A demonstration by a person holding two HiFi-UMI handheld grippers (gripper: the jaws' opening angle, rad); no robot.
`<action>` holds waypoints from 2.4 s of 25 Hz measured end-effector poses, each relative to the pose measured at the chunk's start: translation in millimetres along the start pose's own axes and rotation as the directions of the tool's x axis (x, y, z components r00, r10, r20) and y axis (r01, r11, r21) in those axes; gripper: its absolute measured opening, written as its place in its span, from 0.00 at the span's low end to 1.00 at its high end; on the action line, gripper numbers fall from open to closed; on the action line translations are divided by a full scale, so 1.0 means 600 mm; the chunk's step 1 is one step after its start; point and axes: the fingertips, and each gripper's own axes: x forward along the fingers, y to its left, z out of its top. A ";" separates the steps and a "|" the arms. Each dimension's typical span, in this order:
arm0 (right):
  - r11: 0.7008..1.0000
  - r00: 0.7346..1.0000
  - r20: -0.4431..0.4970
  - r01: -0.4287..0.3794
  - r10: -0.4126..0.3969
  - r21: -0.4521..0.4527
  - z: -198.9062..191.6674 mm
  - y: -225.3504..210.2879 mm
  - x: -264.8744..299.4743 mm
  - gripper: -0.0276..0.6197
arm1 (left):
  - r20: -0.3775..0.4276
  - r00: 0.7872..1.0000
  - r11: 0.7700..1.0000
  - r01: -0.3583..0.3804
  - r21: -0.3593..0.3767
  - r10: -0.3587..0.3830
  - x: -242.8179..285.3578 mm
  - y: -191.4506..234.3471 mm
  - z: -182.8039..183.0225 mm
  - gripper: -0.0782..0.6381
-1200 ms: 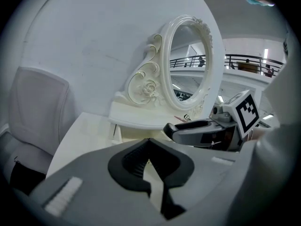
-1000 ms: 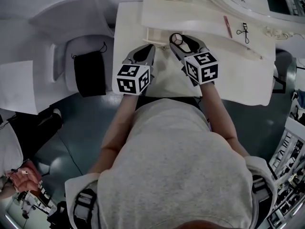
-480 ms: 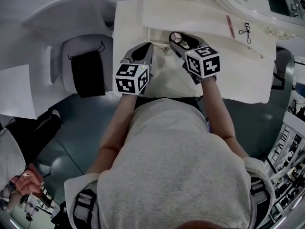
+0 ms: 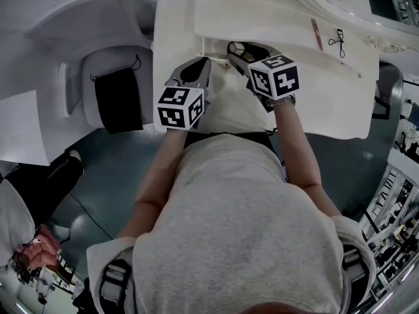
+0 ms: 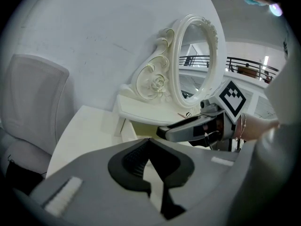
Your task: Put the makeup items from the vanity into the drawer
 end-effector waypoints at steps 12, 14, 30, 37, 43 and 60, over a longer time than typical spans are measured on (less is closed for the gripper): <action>0.993 0.995 -0.005 0.103 -0.103 0.055 0.002 -0.007 0.007 0.38 | 0.002 1.000 1.000 0.016 -0.005 -0.016 0.003 -0.009 -0.002 0.12; 0.993 0.994 -0.005 0.107 -0.107 0.056 0.001 -0.007 0.007 0.38 | 0.003 1.000 1.000 0.016 -0.009 -0.016 0.003 -0.008 -0.003 0.12; 0.992 0.994 0.005 0.110 -0.110 0.056 0.003 -0.007 0.006 0.38 | -0.001 1.000 1.000 0.023 0.000 -0.023 0.003 -0.008 0.000 0.12; 0.993 0.994 0.008 0.108 -0.109 0.053 0.003 -0.006 0.004 0.38 | -0.001 1.000 1.000 0.025 0.002 -0.025 0.003 -0.009 0.000 0.12; 0.993 0.994 0.011 0.106 -0.107 0.053 0.002 -0.006 0.004 0.38 | 0.001 1.000 1.000 0.022 0.000 -0.022 0.003 -0.010 -0.001 0.12; 0.998 0.991 0.112 0.066 -0.069 0.024 0.000 0.005 -0.040 0.39 | 0.036 0.999 1.000 -0.027 0.006 0.027 -0.015 -0.027 0.004 0.12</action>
